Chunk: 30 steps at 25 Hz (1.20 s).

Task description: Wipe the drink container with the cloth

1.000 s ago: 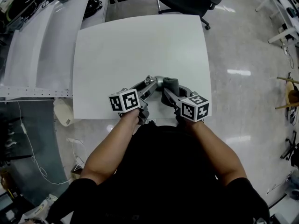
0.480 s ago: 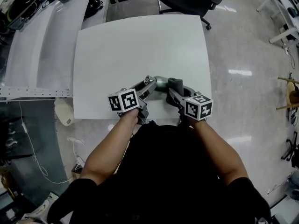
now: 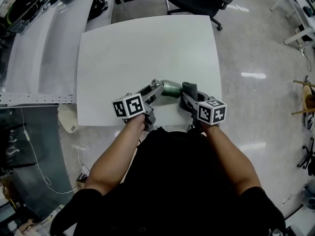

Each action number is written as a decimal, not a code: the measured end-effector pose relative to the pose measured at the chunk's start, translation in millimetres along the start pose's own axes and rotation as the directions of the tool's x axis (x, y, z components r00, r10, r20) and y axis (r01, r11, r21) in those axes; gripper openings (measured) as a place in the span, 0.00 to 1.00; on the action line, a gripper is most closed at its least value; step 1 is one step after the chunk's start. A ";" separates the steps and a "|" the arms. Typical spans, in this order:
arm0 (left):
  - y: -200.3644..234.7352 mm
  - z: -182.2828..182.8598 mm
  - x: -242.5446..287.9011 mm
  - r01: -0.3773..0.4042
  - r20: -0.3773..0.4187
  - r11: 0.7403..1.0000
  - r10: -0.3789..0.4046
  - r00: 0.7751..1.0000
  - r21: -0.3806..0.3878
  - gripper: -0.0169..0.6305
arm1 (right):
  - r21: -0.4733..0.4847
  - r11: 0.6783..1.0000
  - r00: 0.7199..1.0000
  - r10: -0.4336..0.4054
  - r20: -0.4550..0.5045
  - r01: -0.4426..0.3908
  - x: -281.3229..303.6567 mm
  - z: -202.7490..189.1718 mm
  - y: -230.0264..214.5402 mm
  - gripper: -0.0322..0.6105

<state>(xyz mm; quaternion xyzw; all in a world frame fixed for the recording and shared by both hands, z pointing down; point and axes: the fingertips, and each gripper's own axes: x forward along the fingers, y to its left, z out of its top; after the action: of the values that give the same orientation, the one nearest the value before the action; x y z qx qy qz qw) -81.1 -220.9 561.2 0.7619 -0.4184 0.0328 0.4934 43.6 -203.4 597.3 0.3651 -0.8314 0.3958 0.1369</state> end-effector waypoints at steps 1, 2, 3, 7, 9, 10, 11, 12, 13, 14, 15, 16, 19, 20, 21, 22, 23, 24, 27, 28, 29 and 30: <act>-0.5 -0.3 -0.1 -0.001 0.001 1.000 0.001 1.000 0.001 0.42 | -0.004 1.000 1.000 -0.018 -0.014 0.018 -1.0 -2.2 -4.6 0.22; -1.3 -0.6 0.1 -0.002 0.001 1.000 0.002 1.000 0.003 0.42 | -0.007 0.999 0.999 -0.032 -0.026 0.032 -2.3 -3.9 -8.9 0.22; -2.2 -0.7 0.4 -0.002 0.001 1.000 0.002 1.000 0.006 0.42 | -0.005 0.999 0.999 -0.041 -0.032 0.041 -3.8 -4.7 -12.7 0.22; -1.9 -2.0 -0.1 -0.003 -0.004 1.000 0.003 1.000 0.020 0.42 | 0.013 0.999 0.998 -0.048 -0.029 0.049 -7.6 -3.9 -20.4 0.22; -0.3 -7.1 -0.5 -0.001 -0.015 1.000 0.002 1.000 0.029 0.42 | 0.016 0.999 0.999 -0.045 -0.025 0.046 -9.8 -1.7 -21.5 0.22; 0.3 -11.2 0.0 0.000 -0.024 0.999 0.001 1.000 0.036 0.42 | 0.017 0.999 0.999 -0.042 -0.023 0.042 -11.5 -0.1 -21.8 0.22; -0.1 -14.5 0.5 0.002 -0.032 0.999 0.000 0.999 0.051 0.42 | 0.019 0.999 0.999 -0.038 -0.022 0.038 -13.5 1.5 -22.1 0.22; -1.7 -16.2 0.9 0.003 -0.038 0.997 -0.001 0.999 0.073 0.42 | 0.021 0.999 0.999 -0.032 -0.021 0.033 -15.7 3.0 -22.3 0.22; -4.0 -17.1 1.0 0.005 -0.043 0.995 0.000 0.999 0.097 0.42 | 0.024 0.999 0.999 -0.025 -0.021 0.026 -18.2 4.3 -22.6 0.22; -6.6 -17.9 1.2 0.007 -0.048 0.993 -0.001 0.999 0.121 0.42 | 0.029 0.999 1.000 -0.017 -0.021 0.018 -21.0 5.6 -22.9 0.22; -9.2 -18.7 1.4 0.011 -0.054 0.989 -0.003 0.999 0.145 0.42 | 0.037 0.999 1.000 -0.007 -0.021 0.008 -23.9 6.8 -23.2 0.22; -11.6 -19.6 1.5 0.015 -0.061 0.985 -0.005 0.998 0.171 0.42 | 0.045 0.999 1.000 0.006 -0.021 -0.005 -26.7 8.2 -23.2 0.22; -19.7 -22.9 1.9 0.031 -0.087 0.959 -0.007 0.996 0.281 0.42 | 0.071 0.995 0.998 0.068 -0.015 -0.067 -33.7 15.8 -18.4 0.22; -23.6 -24.7 2.2 0.039 -0.097 0.943 -0.007 0.995 0.330 0.42 | 0.075 0.993 0.996 0.092 -0.014 -0.091 -36.0 19.2 -15.0 0.22; -28.0 -26.9 2.4 0.047 -0.107 0.924 -0.006 0.994 0.380 0.42 | 0.073 0.991 0.993 0.116 -0.014 -0.115 -38.1 22.5 -10.9 0.22; -32.5 -29.3 2.7 0.054 -0.118 0.902 -0.004 0.993 0.429 0.42 | 0.069 0.988 0.990 0.139 -0.017 -0.138 -39.8 25.7 -6.2 0.22; -36.8 -31.7 2.8 0.062 -0.128 0.878 -0.001 0.992 0.474 0.42 | 0.063 0.985 0.986 0.163 -0.021 -0.161 -40.9 28.5 -0.7 0.22; -40.7 -34.2 2.7 0.070 -0.138 0.854 0.002 0.990 0.515 0.42 | 0.057 0.981 0.982 0.187 -0.026 -0.185 -41.3 31.0 5.4 0.22; -48.8 -40.7 2.1 0.088 -0.161 0.794 0.013 0.987 0.602 0.42 | 0.033 0.965 0.964 0.262 -0.044 -0.261 -40.3 37.1 26.3 0.22; -50.2 -42.2 2.0 0.091 -0.166 0.780 0.016 0.986 0.619 0.42 | 0.024 0.958 0.957 0.286 -0.052 -0.285 -39.5 39.0 33.4 0.22; -51.2 -43.5 1.8 0.094 -0.171 0.769 0.019 0.985 0.633 0.42 | 0.015 0.951 0.949 0.308 -0.062 -0.307 -38.6 40.8 40.7 0.22; -52.0 -44.8 1.4 0.098 -0.175 0.758 0.022 0.984 0.645 0.42 | 0.004 0.944 0.942 0.328 -0.071 -0.329 -37.6 42.5 48.3 0.22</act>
<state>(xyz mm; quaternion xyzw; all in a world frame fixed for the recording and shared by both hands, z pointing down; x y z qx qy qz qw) -29.1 -178.4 547.1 0.8881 -0.3212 0.2318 0.2331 37.8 -196.6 523.3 0.2067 -0.8767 0.4227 0.0998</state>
